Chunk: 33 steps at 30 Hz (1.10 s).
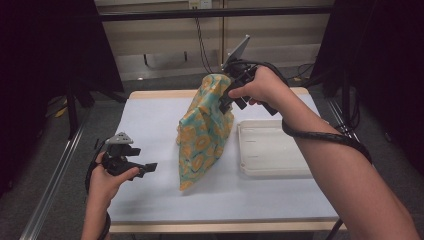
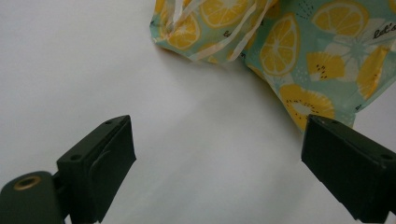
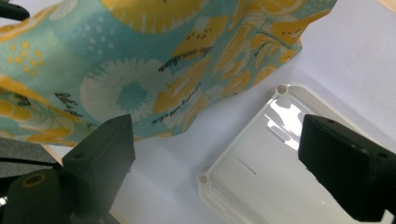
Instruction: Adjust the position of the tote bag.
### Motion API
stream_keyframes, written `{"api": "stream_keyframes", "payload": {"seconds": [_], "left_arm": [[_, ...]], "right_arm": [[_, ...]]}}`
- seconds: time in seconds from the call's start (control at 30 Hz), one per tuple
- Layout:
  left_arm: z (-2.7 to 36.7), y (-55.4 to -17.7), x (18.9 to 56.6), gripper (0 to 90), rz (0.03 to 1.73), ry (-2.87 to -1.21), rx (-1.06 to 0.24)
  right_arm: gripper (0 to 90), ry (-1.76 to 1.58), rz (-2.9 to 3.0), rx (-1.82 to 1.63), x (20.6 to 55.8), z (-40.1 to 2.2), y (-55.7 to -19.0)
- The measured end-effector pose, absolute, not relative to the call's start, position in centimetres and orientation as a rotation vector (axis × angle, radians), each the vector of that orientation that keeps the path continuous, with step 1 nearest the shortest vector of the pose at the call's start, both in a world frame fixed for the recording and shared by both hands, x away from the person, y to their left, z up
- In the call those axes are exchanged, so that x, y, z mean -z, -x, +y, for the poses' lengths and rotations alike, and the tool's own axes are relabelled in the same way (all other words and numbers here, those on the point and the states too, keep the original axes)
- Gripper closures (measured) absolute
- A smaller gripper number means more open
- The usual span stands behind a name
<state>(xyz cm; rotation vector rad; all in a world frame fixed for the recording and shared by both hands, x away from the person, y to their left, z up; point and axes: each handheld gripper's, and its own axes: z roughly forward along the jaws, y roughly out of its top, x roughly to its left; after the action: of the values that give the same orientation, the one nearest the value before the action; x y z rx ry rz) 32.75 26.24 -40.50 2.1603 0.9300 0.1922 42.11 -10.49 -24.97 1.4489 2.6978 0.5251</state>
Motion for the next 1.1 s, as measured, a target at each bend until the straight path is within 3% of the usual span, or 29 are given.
{"api": "stream_keyframes", "payload": {"seconds": [1.1], "left_arm": [[26.3, -32.9, 40.6, 9.4, 0.931, -2.165, -0.181]], "right_arm": [[14.2, -1.599, 2.566, -0.657, 21.9, -8.9, -43.2]]}}
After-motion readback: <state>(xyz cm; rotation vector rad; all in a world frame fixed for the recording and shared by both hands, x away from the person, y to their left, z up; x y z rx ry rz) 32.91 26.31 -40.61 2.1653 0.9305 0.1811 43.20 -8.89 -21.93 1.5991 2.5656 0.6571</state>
